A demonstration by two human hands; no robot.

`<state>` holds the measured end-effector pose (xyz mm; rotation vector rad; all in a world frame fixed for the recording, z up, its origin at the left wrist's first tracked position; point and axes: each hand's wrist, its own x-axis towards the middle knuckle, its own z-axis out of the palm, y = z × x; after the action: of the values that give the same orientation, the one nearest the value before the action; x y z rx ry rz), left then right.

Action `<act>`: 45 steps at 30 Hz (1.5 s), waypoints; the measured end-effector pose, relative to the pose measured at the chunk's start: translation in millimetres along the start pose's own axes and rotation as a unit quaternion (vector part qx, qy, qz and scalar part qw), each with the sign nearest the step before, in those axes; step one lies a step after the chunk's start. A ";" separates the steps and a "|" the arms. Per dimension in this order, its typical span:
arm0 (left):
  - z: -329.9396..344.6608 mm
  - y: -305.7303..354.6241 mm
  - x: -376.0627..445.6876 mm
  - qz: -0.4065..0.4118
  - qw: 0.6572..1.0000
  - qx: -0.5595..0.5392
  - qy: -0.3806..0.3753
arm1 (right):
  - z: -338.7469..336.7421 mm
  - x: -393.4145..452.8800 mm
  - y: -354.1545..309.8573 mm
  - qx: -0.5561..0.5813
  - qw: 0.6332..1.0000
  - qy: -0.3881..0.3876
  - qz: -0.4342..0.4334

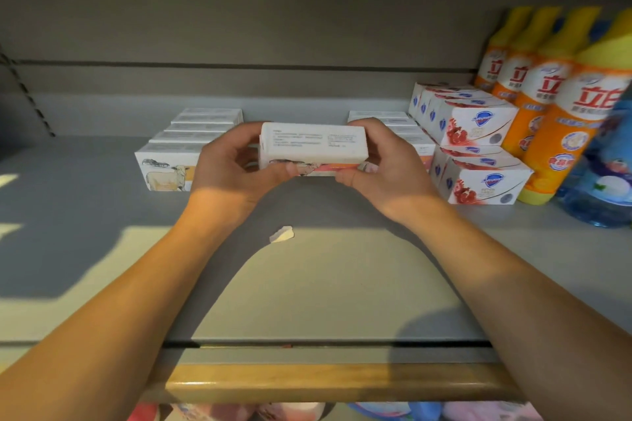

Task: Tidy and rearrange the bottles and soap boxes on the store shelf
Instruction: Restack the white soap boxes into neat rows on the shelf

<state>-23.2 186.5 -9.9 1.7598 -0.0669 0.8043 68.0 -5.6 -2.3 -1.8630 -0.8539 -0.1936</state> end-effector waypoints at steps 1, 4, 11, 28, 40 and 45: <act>0.6 1.1 -0.8 0.008 1.000 0.007 0.007 | -0.1 -0.1 -0.9 -0.008 1.000 0.009 -0.004; 2.3 5.1 -4.8 0.014 1.000 0.015 0.015 | 0.8 -0.6 -3.2 -0.040 0.999 0.022 -0.018; 9.4 5.7 -8.9 -0.042 0.998 0.056 0.004 | 8.1 -3.0 -10.5 -0.131 0.987 -0.019 -0.092; 9.9 -24.4 -0.5 -0.066 0.949 0.296 -0.084 | -57.7 -2.0 3.2 -0.453 0.889 -0.060 0.016; 15.8 -31.1 2.1 -0.106 0.881 0.435 -0.153 | -47.5 -6.1 40.9 -0.500 0.865 -0.023 -0.044; 16.2 -33.0 2.2 -0.106 0.877 0.441 -0.157 | -43.4 2.6 48.9 -0.492 0.870 -0.022 -0.031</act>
<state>0.5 185.0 -38.1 2.6948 0.3244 0.3786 111.4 -52.2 -17.6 -2.7878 -0.9241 -0.7414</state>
